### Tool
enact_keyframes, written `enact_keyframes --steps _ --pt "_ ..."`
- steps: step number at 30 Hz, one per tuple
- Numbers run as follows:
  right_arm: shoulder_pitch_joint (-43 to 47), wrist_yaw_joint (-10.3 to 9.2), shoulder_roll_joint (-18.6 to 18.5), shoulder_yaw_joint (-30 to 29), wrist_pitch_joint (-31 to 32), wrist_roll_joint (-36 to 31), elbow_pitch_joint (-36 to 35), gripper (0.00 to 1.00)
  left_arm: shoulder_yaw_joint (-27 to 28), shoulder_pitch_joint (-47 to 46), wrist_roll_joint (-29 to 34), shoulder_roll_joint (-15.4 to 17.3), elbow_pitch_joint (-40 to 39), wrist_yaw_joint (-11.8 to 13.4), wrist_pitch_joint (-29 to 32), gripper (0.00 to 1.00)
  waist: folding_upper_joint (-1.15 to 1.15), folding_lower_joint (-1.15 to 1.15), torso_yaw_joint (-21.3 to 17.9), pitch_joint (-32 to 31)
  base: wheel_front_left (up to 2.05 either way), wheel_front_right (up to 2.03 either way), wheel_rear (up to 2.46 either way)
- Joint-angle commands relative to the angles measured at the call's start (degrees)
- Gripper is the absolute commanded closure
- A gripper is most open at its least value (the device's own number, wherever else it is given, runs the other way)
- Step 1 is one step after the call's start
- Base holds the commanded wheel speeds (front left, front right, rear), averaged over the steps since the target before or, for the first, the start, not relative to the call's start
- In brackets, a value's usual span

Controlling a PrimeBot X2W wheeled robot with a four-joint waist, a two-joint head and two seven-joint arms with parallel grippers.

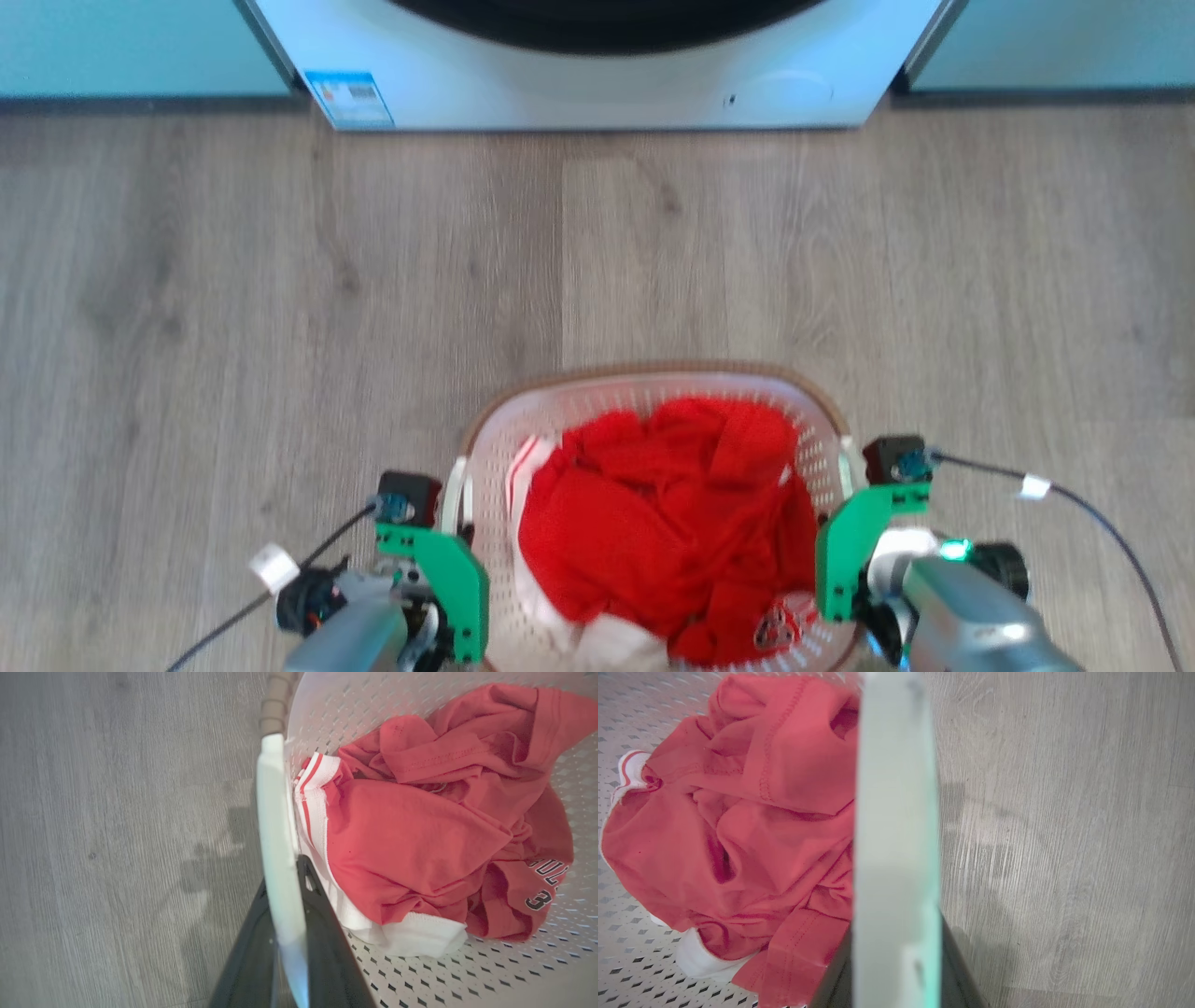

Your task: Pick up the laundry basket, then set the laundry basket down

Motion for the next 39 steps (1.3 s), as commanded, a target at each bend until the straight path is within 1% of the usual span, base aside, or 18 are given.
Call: enact_keyframes --steps 1,10,20,29,39 --pt "2.03 0.41 -0.14 1.88 0.29 0.42 0.22 1.0 0.49 -0.19 -0.32 1.53 0.36 -0.02 -0.12 1.0 -0.01 0.01 -0.38 -3.14 0.0 0.0 0.0" --pt "4.88 0.41 -0.14 5.0 2.25 3.29 1.47 1.0 -1.84 1.91 -2.02 1.53 2.13 -0.8 2.23 1.0 -0.01 0.01 -1.02 -9.23 0.0 0.0 0.0" --pt "8.3 0.41 -0.14 8.91 2.7 6.72 1.1 1.0 -3.6 4.48 -3.1 1.53 4.15 -2.06 2.9 1.0 -0.01 0.01 -1.91 -16.06 0.0 0.0 0.0" --pt "8.62 0.41 -0.14 11.36 2.33 8.98 1.54 1.0 -4.08 4.53 -3.66 1.53 5.06 -2.3 2.33 1.0 -0.01 0.01 -1.81 -17.22 0.0 0.0 0.0" --pt "8.19 0.41 -0.14 13.48 1.97 10.9 1.95 1.0 -4.9 4.42 -4.68 1.53 4.84 -1.77 2.83 1.0 -0.01 0.01 -1.95 -17.37 0.0 0.0 0.0"
